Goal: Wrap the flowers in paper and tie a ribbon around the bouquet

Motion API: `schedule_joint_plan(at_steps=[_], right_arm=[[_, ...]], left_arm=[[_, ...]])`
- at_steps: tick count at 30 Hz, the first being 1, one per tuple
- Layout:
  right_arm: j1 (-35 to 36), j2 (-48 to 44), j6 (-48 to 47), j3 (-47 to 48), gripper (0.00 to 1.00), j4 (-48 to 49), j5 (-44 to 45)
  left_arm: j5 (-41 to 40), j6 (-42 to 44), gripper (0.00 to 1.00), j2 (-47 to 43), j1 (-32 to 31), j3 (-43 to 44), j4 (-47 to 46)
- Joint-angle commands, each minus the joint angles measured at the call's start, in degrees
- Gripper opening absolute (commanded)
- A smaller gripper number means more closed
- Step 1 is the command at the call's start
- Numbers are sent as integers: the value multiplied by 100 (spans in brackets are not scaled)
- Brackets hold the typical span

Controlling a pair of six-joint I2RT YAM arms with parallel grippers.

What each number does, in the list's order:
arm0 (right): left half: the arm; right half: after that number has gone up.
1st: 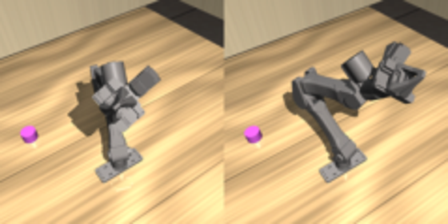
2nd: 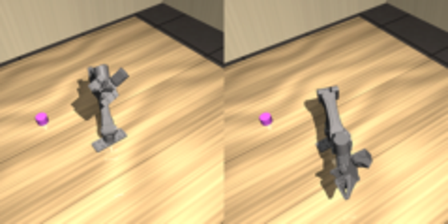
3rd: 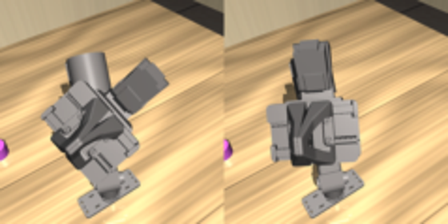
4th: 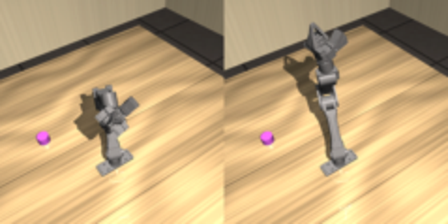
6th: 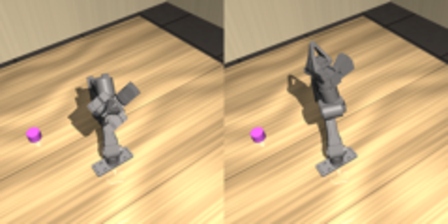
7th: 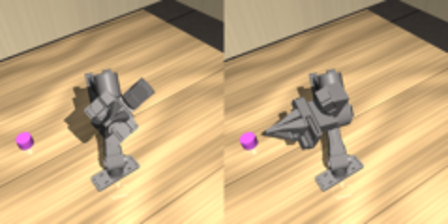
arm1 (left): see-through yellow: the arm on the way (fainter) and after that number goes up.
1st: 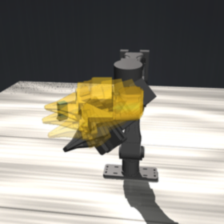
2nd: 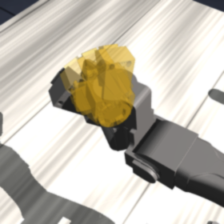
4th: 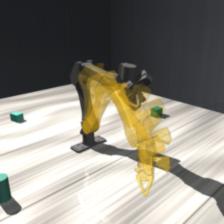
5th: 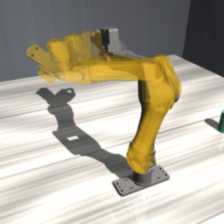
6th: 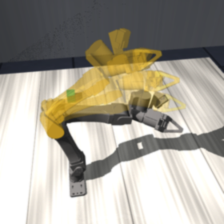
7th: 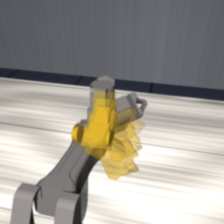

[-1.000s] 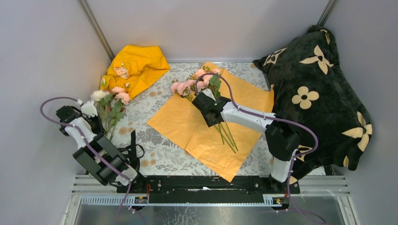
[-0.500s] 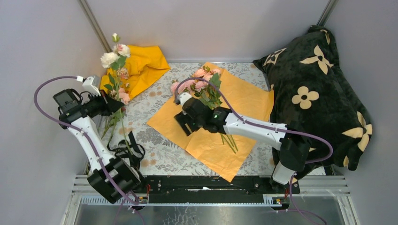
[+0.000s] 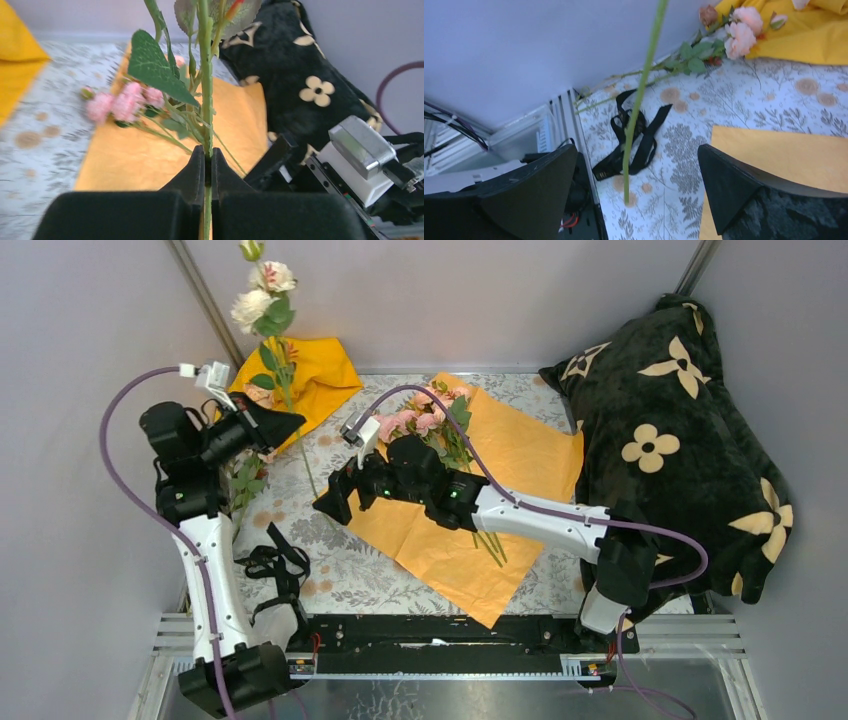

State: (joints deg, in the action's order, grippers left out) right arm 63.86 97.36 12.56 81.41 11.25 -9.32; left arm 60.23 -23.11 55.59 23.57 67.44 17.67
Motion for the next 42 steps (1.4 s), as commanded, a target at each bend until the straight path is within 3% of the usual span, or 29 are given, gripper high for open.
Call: schedule_joint_plan(at_steps=[1, 4, 7, 9, 10, 11, 12, 13, 14, 15, 16, 17, 20, 22, 25, 30, 33, 37, 40, 42], right_arm=[[-13, 134, 280, 271, 99, 817, 56], [-13, 332, 408, 374, 94, 862, 219], [-9, 655, 637, 646, 79, 551, 352], [-13, 710, 780, 664, 55, 437, 611], [-18, 667, 838, 582, 36, 432, 780], [-18, 596, 877, 459, 7, 443, 974], [-26, 489, 899, 318, 0, 424, 1268], [-45, 359, 880, 160, 0, 357, 1472], [-93, 230, 830, -9, 0, 266, 1623], [-157, 83, 794, -158, 0, 87, 1762], [-245, -36, 721, -306, 0, -134, 1868], [-368, -125, 622, -393, 0, -488, 1892], [-797, -74, 316, -285, 0, -2280, 2077], [-1019, 54, 187, -278, 0, -3256, 2678], [-1176, 198, 61, -601, 0, -3917, 3747], [-1302, 728, 146, -594, 0, -4339, 4371], [-1329, 1217, 263, -283, 0, -4679, 4745], [-1334, 1766, 527, 189, 16, -5333, 5089], [-1323, 1854, 586, 322, 33, -5453, 4949], [-1323, 1761, 584, 292, 38, -5390, 4726]], left_arm=[[49, -631, 0, 10, -515, -223, -229], [-145, -641, 0, 3, -944, -450, -202], [-185, -659, 0, 39, -1221, -542, -193], [-202, -673, 0, 48, -1341, -576, -191], [-193, -661, 0, 45, -1359, -584, -192], [-199, -583, 0, 47, -1357, -579, -121], [-249, -363, 0, 73, -1363, -498, 89], [-352, 43, 0, 120, -1362, -379, 436], [-459, 556, 14, 228, -1364, -232, 808], [-659, 1168, 43, 349, -1357, -67, 1321], [-973, 1850, 65, 487, -1360, 137, 1842], [-1438, 2381, 75, 649, -1356, 243, 2271], [-3265, 3583, 86, 1057, -1346, 158, 2979], [-4206, 4121, 88, 1128, -1226, -277, 2883], [-5318, 4766, 88, 1065, -835, -1066, 2294], [-6468, 5691, 71, 1358, -83, -1849, 1529], [-6595, 6006, 60, 1758, 493, -1871, 1302], [-6480, 6466, 64, 2404, 1186, -1629, 1354], [-6463, 6676, 66, 2894, 1531, -1443, 1522], [-6353, 6794, 67, 3133, 1672, -1385, 1638]])
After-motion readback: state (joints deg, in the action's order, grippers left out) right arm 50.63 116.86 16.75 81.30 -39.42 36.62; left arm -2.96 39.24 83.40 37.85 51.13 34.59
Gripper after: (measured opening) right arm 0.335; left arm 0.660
